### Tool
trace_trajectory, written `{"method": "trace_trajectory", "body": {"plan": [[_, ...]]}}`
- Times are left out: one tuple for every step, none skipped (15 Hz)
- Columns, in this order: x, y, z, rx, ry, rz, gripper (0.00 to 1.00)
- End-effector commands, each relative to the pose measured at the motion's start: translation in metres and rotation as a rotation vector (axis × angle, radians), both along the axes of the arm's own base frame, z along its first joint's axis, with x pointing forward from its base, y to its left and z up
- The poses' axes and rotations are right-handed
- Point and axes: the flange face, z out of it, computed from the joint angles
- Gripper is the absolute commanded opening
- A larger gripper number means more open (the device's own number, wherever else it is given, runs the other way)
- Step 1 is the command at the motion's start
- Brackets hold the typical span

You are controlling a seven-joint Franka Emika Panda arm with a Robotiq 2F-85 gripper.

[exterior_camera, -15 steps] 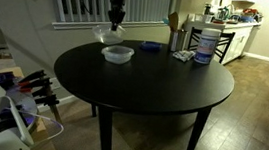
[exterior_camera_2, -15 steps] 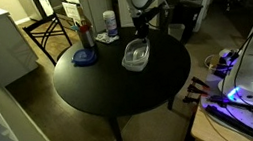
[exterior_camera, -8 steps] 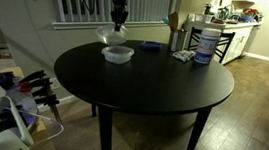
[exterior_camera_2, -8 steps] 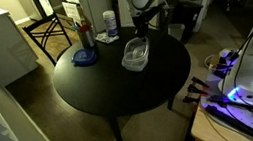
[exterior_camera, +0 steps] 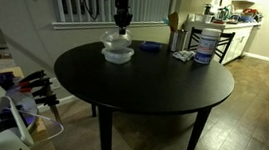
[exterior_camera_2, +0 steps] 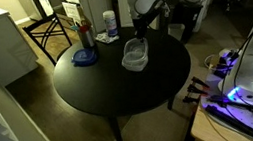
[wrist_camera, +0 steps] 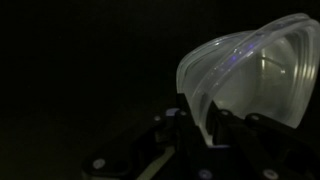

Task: Stack the clear bowls together.

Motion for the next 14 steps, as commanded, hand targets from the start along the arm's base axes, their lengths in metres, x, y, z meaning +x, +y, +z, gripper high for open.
{"method": "trace_trajectory", "body": {"plan": [[-0.0058, -0.0068, -0.0007, -0.012, -0.023, 0.034, 0.50], [-0.0065, -0.0069, -0.0010, -0.010, -0.023, 0.034, 0.57], [-0.0071, -0.0069, -0.0011, -0.007, -0.021, 0.033, 0.62], [-0.0072, -0.0068, -0.0012, -0.005, -0.021, 0.032, 0.70], [-0.0072, -0.0066, -0.0012, -0.004, -0.019, 0.031, 0.76], [-0.0077, -0.0076, -0.0003, -0.004, -0.019, 0.031, 0.81], [-0.0079, -0.0077, -0.0003, -0.003, -0.018, 0.030, 0.88], [-0.0088, -0.0084, 0.0001, -0.003, -0.014, 0.030, 0.94], [-0.0098, -0.0088, -0.0004, 0.001, -0.006, 0.029, 1.00], [-0.0117, -0.0099, -0.0022, 0.001, 0.010, 0.024, 1.00], [-0.0129, -0.0116, -0.0047, -0.002, 0.005, 0.022, 1.00], [-0.0137, -0.0125, -0.0066, 0.006, -0.005, 0.014, 1.00], [-0.0140, -0.0130, -0.0081, -0.002, -0.022, 0.018, 0.75], [-0.0149, -0.0117, -0.0078, 0.002, -0.028, 0.023, 0.75]]}}
